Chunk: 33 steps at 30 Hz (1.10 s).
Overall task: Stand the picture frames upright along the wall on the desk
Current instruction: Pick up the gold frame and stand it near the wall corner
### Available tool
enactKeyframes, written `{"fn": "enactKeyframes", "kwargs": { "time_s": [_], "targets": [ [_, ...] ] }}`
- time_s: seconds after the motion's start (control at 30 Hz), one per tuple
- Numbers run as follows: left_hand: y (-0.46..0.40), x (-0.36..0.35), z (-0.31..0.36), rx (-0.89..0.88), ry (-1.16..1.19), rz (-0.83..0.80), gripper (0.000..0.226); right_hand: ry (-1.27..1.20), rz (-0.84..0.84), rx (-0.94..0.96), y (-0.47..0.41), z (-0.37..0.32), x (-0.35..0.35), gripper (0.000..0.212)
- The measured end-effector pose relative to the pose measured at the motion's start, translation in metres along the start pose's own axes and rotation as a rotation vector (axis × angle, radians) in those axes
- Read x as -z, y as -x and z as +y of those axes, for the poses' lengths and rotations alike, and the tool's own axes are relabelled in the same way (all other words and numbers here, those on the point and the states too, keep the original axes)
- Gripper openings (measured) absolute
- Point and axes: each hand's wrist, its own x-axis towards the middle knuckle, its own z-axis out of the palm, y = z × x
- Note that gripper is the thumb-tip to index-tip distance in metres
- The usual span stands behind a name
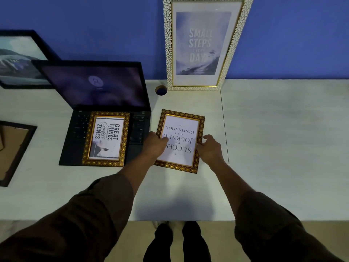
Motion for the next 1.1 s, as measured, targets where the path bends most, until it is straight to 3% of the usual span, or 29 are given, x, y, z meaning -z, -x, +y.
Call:
{"fn": "enactKeyframes", "kwargs": {
  "time_s": [0.13,0.33,0.47,0.6,0.7,0.77,0.83,0.9,1.0,1.1],
  "targets": [
    [-0.003,-0.003,0.004,0.04,0.018,0.014,0.043,-0.094,-0.016,-0.058,-0.003,-0.001,0.002,0.058],
    [0.003,-0.007,0.013,0.104,0.199,-0.016,0.058,-0.176,-0.059,-0.017,-0.018,-0.002,0.017,0.019],
    [0.022,-0.004,0.017,0.155,0.299,-0.04,0.04,-0.209,-0.081,0.067,-0.016,-0.016,0.032,0.02],
    [0.042,0.011,0.012,0.171,0.355,-0.072,0.044,-0.14,-0.117,0.247,-0.006,-0.047,0.055,0.026],
    [0.063,0.033,0.016,0.065,0.385,0.024,0.034,-0.035,-0.173,0.367,0.007,-0.078,0.072,0.029],
    [0.076,0.058,0.023,-0.036,0.347,0.211,0.033,0.049,-0.228,0.427,0.017,-0.102,0.078,0.031],
    [0.089,0.09,0.028,-0.15,0.295,0.411,0.054,0.162,-0.292,0.507,0.034,-0.128,0.08,0.027],
    [0.099,0.123,0.033,-0.325,0.21,0.513,0.059,0.259,-0.341,0.596,0.052,-0.153,0.078,0.024],
    [0.123,0.175,0.037,-0.543,-0.03,0.477,0.05,0.446,-0.428,0.737,0.092,-0.191,0.065,0.025],
    [0.151,0.217,0.035,-0.641,-0.217,0.202,0.037,0.572,-0.535,0.857,0.13,-0.225,0.047,0.018]
  ]
}}
